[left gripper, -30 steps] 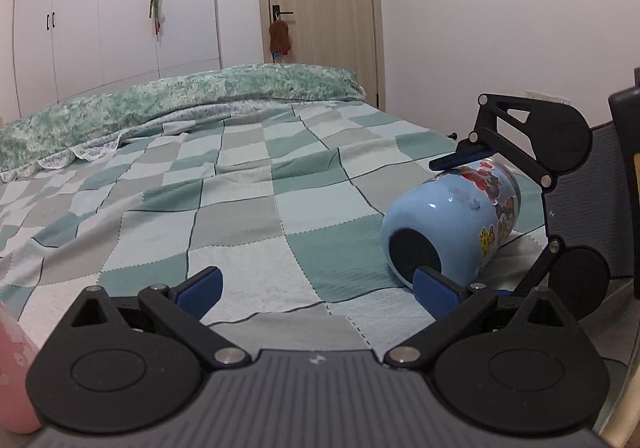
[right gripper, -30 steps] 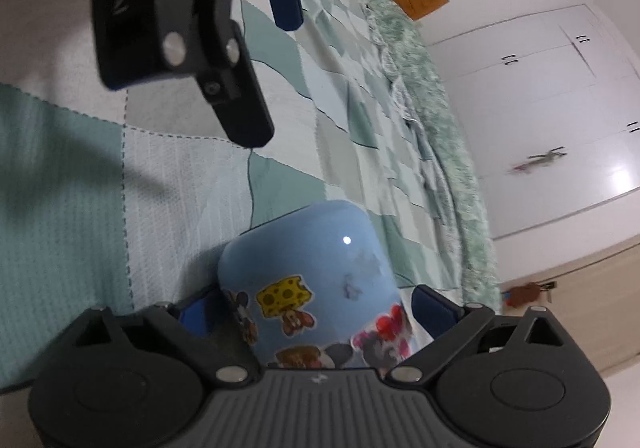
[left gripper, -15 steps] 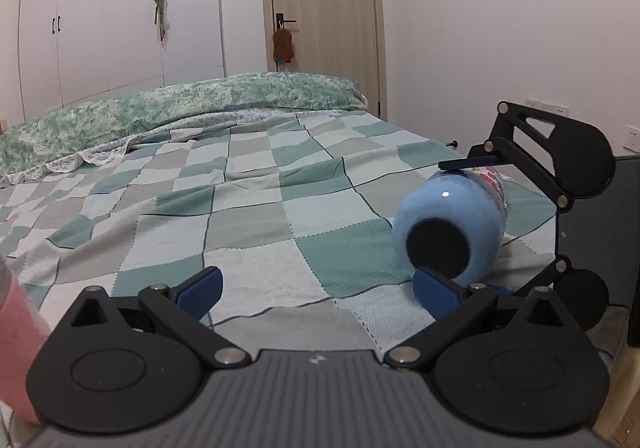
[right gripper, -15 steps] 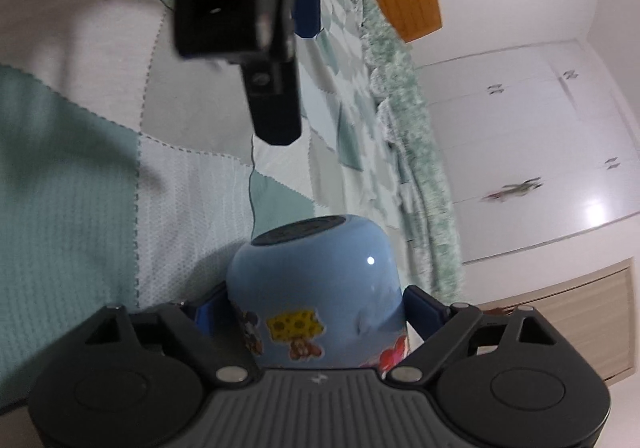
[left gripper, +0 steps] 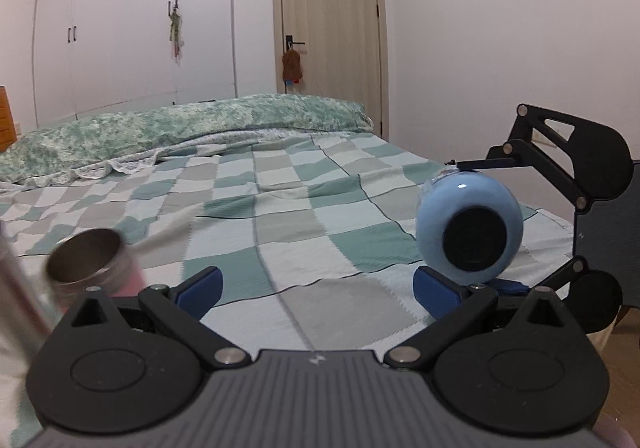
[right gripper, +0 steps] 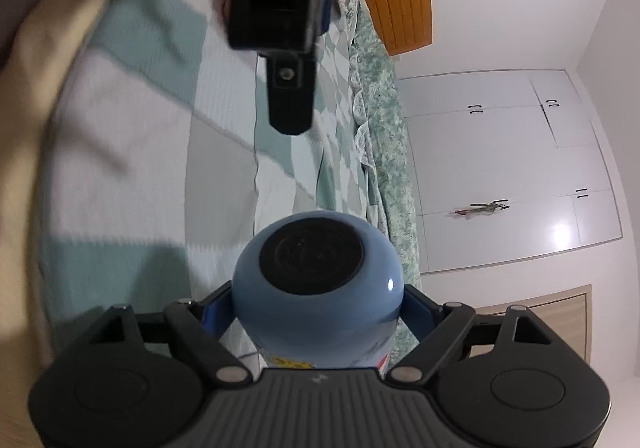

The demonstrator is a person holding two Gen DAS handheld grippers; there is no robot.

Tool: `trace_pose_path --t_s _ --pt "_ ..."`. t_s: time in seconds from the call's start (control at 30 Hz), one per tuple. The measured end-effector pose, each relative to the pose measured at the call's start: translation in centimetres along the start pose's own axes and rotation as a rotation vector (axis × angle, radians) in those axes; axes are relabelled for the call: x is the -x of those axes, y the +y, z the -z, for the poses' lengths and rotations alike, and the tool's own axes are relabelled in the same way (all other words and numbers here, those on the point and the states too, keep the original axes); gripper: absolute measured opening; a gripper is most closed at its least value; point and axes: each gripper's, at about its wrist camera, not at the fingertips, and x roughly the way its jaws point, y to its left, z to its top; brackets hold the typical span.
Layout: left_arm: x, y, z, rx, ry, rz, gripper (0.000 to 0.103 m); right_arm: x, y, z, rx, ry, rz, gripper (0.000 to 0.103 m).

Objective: Flip cup upright
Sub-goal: 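Lift the blue cup with the right tool and carry it toward the pink cup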

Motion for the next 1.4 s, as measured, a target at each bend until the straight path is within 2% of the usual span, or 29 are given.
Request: trace_pose_path --t_s 0.23,0.33,0.6,0.7,0.8,0.93,0.97,1.0,1.03,1.07,1.2,1.4 --pt "5.2 3.9 1.6 0.015 -0.023 -0.023 0.103 3.5 1.1 -6.2 0.022 0.047 -0.042 0.084" --pt "7.2 5.8 2.6 0.028 -0.026 -0.038 0.103 4.0 1.5 -9.6 -0.008 0.057 -0.107 0.084" --pt "10.2 10.7 4.9 0.068 -0.009 -0.113 0.103 1.2 3.3 -17.0 -0.073 0.052 -0.237 0.085" --pt "10.8 12.3 5.5 0.088 0.002 -0.146 0.103 -0.8 3.9 -18.7 -0.096 0.063 -0.216 0.085" --pt "11.2 13.4 6.0 0.099 0.014 -0.171 0.103 -2.7 4.0 -19.9 -0.117 0.073 -0.230 0.085" --pt "11.2 13.6 5.9 0.089 0.028 -0.185 0.103 -2.8 3.8 -19.9 -0.145 0.047 -0.251 0.085" --pt "11.2 13.4 5.8 0.079 0.030 -0.184 0.103 -2.6 3.5 -19.6 -0.167 0.039 -0.252 0.088" --pt "11.1 13.2 5.7 0.067 0.029 -0.180 0.103 -2.2 3.2 -19.1 -0.203 0.026 -0.243 0.093" --pt "11.0 13.0 5.5 0.052 0.029 -0.173 0.103 -1.3 3.0 -18.5 -0.246 0.012 -0.224 0.102" --pt "10.8 12.6 5.4 0.035 0.027 -0.163 0.103 -0.4 2.7 -17.8 -0.300 -0.003 -0.205 0.103" --pt "9.8 10.6 4.3 -0.068 0.023 -0.107 0.103 3.1 0.8 -13.7 -0.614 -0.028 -0.152 0.103" --pt "7.4 6.5 2.3 -0.275 0.056 0.050 0.103 6.7 0.2 -6.5 -1.130 0.007 -0.082 0.103"
